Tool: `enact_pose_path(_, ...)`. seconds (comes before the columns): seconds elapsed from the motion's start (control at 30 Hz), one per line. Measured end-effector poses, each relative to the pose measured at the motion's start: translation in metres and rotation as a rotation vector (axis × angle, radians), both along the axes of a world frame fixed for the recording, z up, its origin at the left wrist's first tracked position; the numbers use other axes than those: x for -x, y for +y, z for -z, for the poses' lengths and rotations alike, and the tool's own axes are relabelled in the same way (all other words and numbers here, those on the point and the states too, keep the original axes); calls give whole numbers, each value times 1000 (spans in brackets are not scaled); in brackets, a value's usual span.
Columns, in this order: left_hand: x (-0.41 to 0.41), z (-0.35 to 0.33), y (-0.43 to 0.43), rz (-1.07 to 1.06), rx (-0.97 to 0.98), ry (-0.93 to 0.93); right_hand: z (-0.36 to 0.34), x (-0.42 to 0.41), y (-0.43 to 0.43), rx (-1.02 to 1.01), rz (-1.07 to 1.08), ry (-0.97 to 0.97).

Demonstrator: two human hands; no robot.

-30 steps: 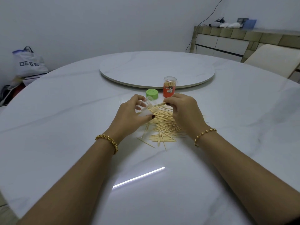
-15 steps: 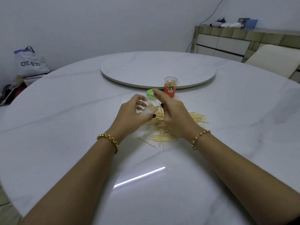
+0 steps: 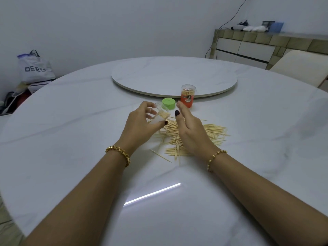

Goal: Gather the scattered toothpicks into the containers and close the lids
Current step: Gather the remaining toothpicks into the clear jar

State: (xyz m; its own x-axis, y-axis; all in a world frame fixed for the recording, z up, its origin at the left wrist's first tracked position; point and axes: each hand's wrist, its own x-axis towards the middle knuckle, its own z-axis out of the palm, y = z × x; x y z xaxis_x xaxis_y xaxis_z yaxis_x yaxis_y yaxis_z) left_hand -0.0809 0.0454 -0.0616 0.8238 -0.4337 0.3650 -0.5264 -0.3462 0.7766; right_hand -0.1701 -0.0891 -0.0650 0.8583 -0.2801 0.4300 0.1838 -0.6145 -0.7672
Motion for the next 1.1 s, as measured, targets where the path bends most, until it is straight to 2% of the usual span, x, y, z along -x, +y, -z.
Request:
enact_pose_path(0.17,1,2,0,17,13,12,8,-4,4,97,-98,90)
enact_pose_path(0.3,-4,2,4,5,-12,25,12,-9,-14,138,-8,188)
enact_pose_path(0.47,-12,2,12,-26,1,80,14,-11,-32,514,64,396)
enact_pose_path(0.73,-11,3,8,-9,-19,88,13,-12,-37,643,152,229)
enact_pose_path(1.1,-5,4,2,32,-53,78,15,-15,-47,544,250,131)
